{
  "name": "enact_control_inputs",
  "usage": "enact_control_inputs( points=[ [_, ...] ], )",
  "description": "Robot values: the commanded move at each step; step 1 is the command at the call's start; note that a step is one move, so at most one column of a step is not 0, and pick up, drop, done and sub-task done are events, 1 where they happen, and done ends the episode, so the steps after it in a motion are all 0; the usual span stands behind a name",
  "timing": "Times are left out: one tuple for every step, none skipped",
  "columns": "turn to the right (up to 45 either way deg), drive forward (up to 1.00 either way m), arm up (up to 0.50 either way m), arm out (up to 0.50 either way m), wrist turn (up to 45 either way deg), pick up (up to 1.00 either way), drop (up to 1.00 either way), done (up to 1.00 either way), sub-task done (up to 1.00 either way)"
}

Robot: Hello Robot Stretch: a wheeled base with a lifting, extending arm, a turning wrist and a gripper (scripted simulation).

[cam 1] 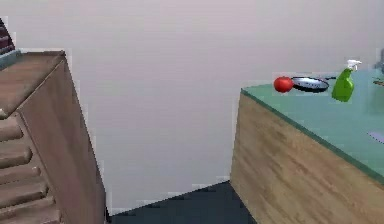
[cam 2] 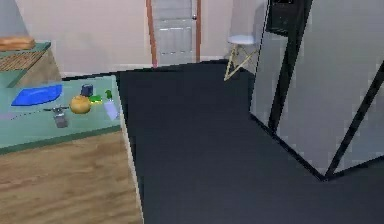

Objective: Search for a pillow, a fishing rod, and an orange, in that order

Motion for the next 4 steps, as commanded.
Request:
enact_control_inputs(
  points=[
    [0.0,0.20,0.00,0.00,0.0,0.00,0.00,0.00,0.00],
    [45.0,0.00,0.00,0.00,0.0,0.00,0.00,0.00,0.00],
    [27.0,0.00,0.00,0.00,0.0,0.00,0.00,0.00,0.00],
    [0.0,0.00,0.00,0.00,0.0,0.00,0.00,1.00,0.00]
  ],
)
